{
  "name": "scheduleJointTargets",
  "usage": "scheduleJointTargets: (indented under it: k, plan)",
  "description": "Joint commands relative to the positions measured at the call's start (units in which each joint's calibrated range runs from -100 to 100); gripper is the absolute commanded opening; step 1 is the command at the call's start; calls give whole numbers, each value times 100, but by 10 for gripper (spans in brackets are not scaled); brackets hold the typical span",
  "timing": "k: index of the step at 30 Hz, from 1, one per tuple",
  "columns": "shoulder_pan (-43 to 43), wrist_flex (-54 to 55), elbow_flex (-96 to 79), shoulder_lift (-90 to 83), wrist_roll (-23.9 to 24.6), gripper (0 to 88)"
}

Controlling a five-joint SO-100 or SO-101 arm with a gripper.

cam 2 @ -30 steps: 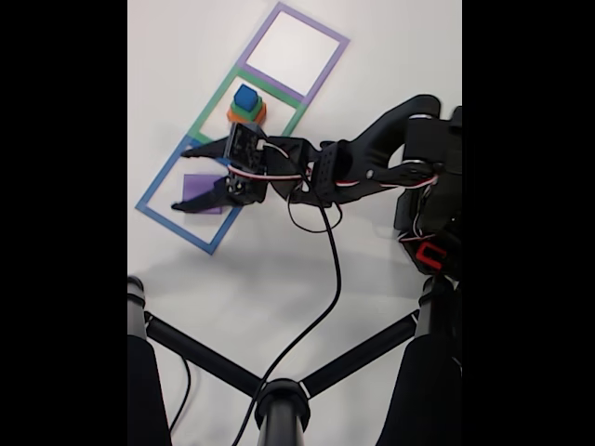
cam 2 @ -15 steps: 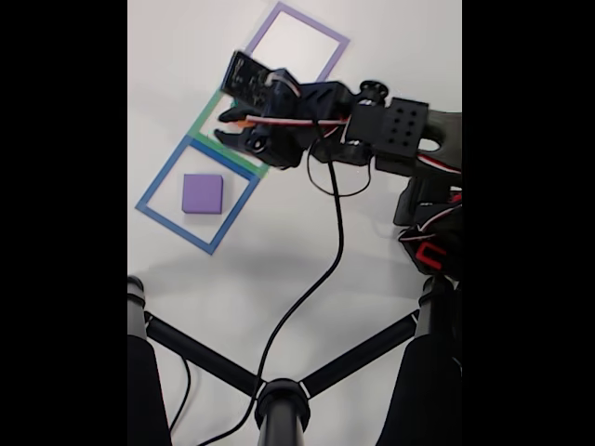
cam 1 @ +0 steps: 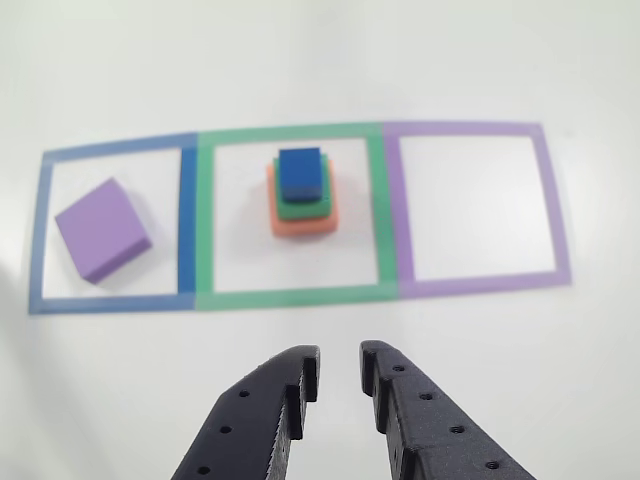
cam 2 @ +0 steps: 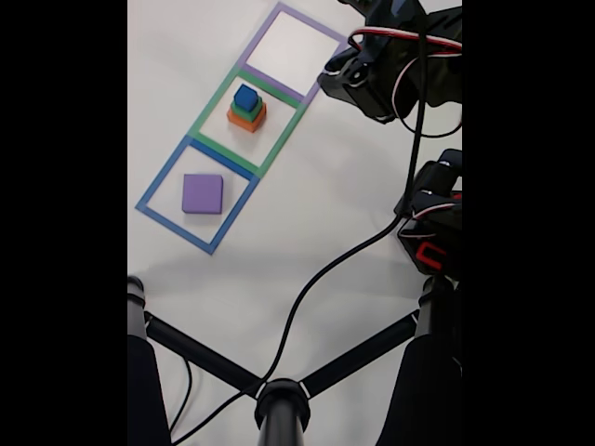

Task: Tower of hanoi

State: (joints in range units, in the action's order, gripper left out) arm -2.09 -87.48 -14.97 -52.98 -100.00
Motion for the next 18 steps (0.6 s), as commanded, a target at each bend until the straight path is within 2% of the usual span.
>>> scheduleJointTargets:
  k: [1,6,11,18]
  plan:
    - [-283,-297,120,-383,0,29]
    - [-619,432,-1034,-816,0,93]
    - [-794,1581,-2124,-904,0,198]
    - [-779,3046,-3533,-1105,0,248]
